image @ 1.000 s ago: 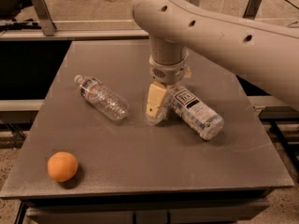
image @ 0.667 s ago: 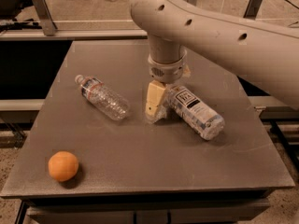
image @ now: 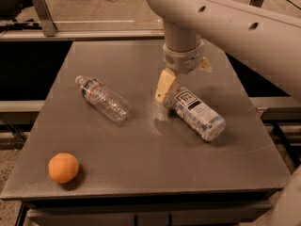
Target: Place blue plastic bottle upright
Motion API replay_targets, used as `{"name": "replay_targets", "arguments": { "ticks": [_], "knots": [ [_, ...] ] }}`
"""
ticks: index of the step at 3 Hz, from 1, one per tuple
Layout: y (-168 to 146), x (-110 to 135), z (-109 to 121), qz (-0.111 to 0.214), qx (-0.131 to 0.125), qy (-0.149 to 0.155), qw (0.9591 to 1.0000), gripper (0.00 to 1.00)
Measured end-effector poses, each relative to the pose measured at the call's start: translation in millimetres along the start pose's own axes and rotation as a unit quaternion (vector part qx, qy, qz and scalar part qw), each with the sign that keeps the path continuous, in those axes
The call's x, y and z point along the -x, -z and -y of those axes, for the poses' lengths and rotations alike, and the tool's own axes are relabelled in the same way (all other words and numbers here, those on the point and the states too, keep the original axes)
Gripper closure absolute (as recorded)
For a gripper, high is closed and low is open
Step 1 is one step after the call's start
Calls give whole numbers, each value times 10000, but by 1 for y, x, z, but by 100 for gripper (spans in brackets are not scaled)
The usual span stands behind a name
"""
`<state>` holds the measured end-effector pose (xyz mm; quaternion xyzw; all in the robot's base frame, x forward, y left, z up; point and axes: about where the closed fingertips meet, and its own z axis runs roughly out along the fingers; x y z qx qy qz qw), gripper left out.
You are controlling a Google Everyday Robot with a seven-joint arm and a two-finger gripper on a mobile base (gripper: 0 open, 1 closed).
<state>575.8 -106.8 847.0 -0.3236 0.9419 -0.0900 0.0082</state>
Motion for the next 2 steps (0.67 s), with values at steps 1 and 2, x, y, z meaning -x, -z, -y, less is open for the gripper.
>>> {"name": "replay_targets", "arguments": {
  "ticks": [1, 2],
  "knots": [
    [-4, -11, 8, 75, 248, -530, 9983, 0],
    [-4, -7, 7, 154, 247, -523, 9982, 0]
  ]
}}
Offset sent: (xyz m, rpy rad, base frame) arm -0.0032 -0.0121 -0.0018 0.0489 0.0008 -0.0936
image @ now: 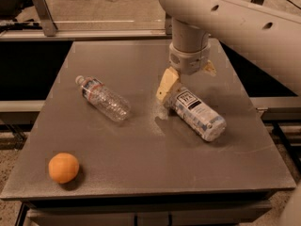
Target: Place blue plastic bottle upright
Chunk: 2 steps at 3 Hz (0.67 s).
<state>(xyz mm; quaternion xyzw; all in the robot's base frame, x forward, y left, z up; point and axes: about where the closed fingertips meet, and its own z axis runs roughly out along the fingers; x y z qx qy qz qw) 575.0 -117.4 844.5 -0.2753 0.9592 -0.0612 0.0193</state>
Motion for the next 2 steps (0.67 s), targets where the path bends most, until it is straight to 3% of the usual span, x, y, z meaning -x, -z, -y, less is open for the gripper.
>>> {"name": "replay_targets", "arguments": {
  "ticks": [1, 2],
  "knots": [
    [-4, -6, 1, 277, 146, 10, 9995, 0],
    [-13, -21, 9, 546, 225, -211, 9980, 0]
  ]
}}
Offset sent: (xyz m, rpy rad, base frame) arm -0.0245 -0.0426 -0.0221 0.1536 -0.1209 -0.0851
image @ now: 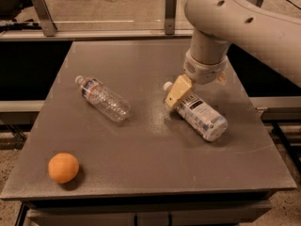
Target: Place blue plastic bottle upright
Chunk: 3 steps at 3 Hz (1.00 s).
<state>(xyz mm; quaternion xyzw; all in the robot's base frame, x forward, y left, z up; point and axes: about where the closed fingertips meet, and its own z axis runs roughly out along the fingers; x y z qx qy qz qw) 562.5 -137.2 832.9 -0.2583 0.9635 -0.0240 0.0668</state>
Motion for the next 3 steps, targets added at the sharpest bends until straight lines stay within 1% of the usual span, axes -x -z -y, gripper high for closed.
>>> {"name": "replay_targets", "arguments": {
  "ticks": [1, 2, 3],
  "knots": [
    [-2, -1, 2, 45, -3, -31, 10000, 0],
    [-2, -1, 2, 49, -4, -27, 10000, 18],
    [-2, -1, 2, 53, -5, -23, 10000, 42]
  ]
}}
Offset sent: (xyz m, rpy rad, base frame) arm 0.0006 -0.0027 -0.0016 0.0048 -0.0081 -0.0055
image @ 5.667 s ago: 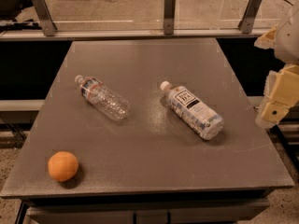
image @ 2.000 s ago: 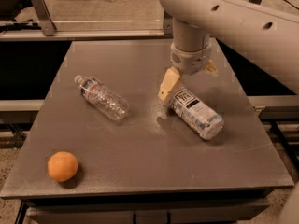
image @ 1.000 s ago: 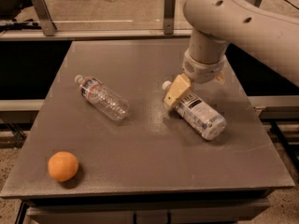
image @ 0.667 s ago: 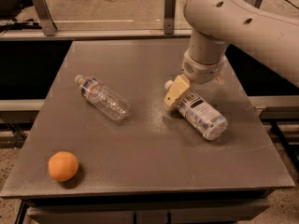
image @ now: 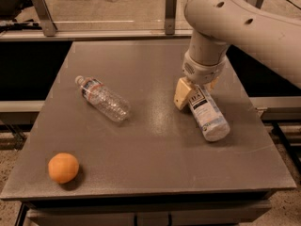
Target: Place blue plastic bottle upright
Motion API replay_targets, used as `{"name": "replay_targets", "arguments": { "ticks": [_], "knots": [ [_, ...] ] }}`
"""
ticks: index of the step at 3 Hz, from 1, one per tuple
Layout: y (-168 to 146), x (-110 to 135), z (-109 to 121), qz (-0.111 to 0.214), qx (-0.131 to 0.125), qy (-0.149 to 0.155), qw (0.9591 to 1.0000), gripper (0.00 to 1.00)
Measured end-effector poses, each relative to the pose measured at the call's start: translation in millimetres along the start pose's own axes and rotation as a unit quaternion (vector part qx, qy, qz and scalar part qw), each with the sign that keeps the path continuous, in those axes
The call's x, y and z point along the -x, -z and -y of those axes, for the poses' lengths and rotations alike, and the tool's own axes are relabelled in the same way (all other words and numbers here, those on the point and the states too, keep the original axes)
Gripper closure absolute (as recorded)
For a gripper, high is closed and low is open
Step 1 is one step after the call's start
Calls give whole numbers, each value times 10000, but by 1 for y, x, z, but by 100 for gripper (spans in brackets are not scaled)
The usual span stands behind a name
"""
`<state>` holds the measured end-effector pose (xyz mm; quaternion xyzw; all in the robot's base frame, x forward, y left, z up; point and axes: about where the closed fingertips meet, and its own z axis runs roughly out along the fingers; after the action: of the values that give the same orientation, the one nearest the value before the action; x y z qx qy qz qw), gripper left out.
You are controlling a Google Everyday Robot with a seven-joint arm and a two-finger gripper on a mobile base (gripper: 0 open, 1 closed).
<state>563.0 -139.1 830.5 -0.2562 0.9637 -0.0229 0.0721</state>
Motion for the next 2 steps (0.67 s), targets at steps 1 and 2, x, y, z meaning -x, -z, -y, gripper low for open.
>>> {"name": "replay_targets", "arguments": {
  "ticks": [1, 2],
  "knots": [
    [0, 0, 0, 4, -1, 5, 10000, 65],
    [11, 3, 1, 154, 42, 208, 9997, 88]
  ]
}}
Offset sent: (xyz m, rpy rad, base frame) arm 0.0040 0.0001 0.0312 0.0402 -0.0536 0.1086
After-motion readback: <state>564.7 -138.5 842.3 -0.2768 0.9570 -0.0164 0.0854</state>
